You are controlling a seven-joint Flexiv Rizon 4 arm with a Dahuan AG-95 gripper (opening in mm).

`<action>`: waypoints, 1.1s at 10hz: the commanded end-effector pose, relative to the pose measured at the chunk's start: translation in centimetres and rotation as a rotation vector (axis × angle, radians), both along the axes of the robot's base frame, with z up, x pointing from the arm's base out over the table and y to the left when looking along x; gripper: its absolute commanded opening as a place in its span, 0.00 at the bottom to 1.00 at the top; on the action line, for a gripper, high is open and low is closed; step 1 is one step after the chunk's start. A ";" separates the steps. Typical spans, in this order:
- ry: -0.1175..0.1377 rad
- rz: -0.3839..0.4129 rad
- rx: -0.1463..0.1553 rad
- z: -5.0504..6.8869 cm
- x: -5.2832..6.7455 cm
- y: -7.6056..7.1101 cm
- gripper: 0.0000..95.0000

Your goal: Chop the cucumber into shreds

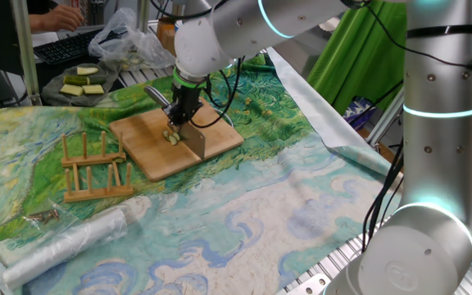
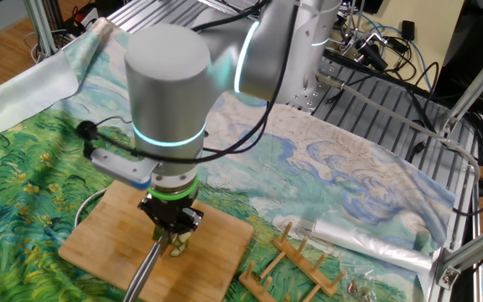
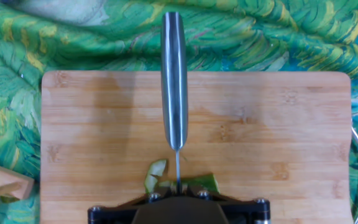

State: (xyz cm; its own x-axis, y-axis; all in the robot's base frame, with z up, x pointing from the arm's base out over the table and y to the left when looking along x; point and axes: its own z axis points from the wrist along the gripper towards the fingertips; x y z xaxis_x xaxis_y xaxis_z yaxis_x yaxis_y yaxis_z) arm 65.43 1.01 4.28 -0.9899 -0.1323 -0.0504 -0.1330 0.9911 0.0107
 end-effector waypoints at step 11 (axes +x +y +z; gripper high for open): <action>0.016 0.023 -0.026 2.9 -0.3 -1.4 0.00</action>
State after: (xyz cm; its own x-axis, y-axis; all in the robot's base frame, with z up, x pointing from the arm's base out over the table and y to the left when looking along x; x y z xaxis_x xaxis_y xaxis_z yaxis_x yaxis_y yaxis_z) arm 64.93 -0.42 7.02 -0.9874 -0.1552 -0.0305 -0.1549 0.9879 -0.0119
